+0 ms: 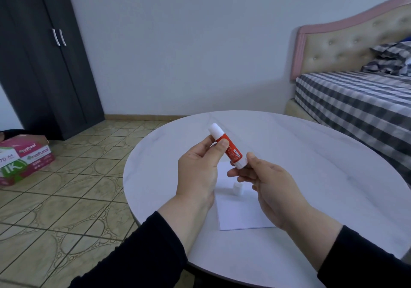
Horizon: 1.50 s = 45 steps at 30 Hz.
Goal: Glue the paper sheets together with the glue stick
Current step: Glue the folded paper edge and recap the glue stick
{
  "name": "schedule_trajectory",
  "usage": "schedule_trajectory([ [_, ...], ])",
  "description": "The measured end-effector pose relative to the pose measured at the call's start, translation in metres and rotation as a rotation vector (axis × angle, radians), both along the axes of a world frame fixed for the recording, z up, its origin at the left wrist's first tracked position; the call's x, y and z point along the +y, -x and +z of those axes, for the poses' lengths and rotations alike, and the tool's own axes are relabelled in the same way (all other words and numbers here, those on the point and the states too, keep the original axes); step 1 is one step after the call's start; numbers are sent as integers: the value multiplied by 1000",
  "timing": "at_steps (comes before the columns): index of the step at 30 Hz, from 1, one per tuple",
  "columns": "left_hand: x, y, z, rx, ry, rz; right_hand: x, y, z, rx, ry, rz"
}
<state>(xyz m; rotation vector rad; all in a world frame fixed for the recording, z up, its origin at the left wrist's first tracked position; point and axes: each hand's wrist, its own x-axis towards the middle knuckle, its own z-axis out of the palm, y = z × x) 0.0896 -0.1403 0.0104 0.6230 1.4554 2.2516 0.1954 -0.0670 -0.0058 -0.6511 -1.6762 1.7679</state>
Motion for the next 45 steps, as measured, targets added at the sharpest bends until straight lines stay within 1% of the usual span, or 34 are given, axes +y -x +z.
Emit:
schedule_trajectory([
  [3, -1, 1, 1, 3, 9, 4, 2, 0, 2, -24, 36, 44],
  [5, -2, 2, 2, 5, 22, 7, 2, -1, 3, -7, -29, 10],
  [6, -2, 2, 2, 7, 28, 8, 1, -1, 3, -15, -127, -38],
  [8, -2, 1, 2, -7, 32, 14, -1, -2, 2, -65, -417, -203],
  [9, -2, 0, 2, -17, 29, 15, -2, -2, 1, -70, -515, -276],
  [10, -2, -1, 2, -20, 24, 9, -2, -2, 0, -53, -516, -300],
  [11, -2, -1, 2, -20, 17, -1, -2, -2, -1, -19, -430, -266],
  [14, -3, 0, 4, -26, -2, -25, -1, -1, 1, 33, -77, -15],
  [15, -3, 1, 5, -28, -2, -25, 0, -1, 3, 44, -12, 28],
  [16, -3, 2, 5, -31, -2, -23, 0, -1, 4, 56, 3, 44],
  [17, -3, 3, 5, -34, -1, -21, 0, -2, 5, 72, -12, 31],
  [18, -3, 3, 5, -35, 2, -20, 0, -3, 5, 65, -92, -21],
  [21, -3, -1, 3, -19, 20, -24, -4, -4, 2, -88, -545, -289],
  [22, -3, -1, 3, -15, 17, -31, -4, -4, 0, -86, -569, -311],
  [23, -3, -2, 3, -16, 10, -38, -5, -3, 0, -47, -493, -268],
  [25, -3, 1, 4, -22, 1, -39, -5, -2, 2, 42, -243, -107],
  [26, -4, 3, 5, -22, 1, -35, -4, -1, 3, 49, -144, -47],
  [28, -4, 6, 6, -18, 5, -32, -3, -1, 6, 45, -66, 1],
  [30, -4, 6, 6, -18, 11, -36, -2, -1, 6, 53, -107, -33],
  [31, -4, 5, 6, -21, 15, -36, -2, -1, 5, 47, -176, -84],
  [34, -4, 2, 4, -37, 34, -32, -7, -4, 3, -42, -577, -294],
  [35, -5, 2, 4, -43, 33, -36, -8, -4, 3, -34, -619, -315],
  [36, -5, 3, 5, -50, 26, -41, -9, -4, 4, -5, -573, -290],
  [39, -7, 5, 7, -49, 23, -39, -7, -4, 6, 42, -281, -95],
  [42, -7, 7, 8, -54, 19, -39, -4, -3, 8, 44, -182, -40],
  [43, -7, 7, 7, -58, 18, -39, -4, -3, 7, 60, -198, -64],
  [44, -6, 6, 7, -57, 20, -40, -4, -3, 5, 56, -300, -135],
  [45, -6, 5, 6, -50, 23, -43, -2, -3, 1, 13, -534, -260],
])
